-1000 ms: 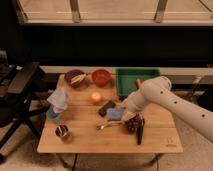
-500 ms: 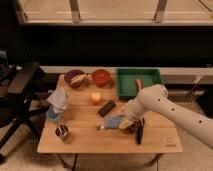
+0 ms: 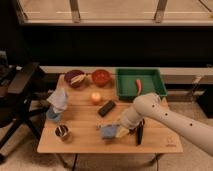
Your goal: Place sponge in table surface
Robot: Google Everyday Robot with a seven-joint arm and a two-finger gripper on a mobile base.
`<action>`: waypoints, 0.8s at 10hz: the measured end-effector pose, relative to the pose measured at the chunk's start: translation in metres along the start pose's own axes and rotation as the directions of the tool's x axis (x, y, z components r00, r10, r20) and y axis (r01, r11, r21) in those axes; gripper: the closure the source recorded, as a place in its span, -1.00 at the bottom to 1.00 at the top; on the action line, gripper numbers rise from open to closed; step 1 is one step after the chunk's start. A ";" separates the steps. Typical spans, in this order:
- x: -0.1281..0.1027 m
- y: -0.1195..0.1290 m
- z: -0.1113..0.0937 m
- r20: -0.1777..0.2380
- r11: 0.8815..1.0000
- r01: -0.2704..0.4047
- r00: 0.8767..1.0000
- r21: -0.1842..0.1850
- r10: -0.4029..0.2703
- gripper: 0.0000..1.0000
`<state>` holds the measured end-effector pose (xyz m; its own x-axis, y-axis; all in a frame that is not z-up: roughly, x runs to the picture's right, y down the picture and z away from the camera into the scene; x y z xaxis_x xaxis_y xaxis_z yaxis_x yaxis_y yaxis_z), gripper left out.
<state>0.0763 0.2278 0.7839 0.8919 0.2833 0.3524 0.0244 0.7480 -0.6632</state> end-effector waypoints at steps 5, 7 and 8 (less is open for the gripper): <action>0.017 0.014 0.010 0.004 0.998 -0.061 0.998 -0.017 0.061 -0.57; 0.016 0.014 0.011 0.004 0.998 -0.060 0.998 -0.017 0.060 -0.58; 0.015 0.014 0.011 0.004 0.998 -0.059 0.998 -0.018 0.059 -0.58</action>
<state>0.0855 0.2493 0.7872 0.8899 0.3296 0.3154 -0.0203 0.7193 -0.6944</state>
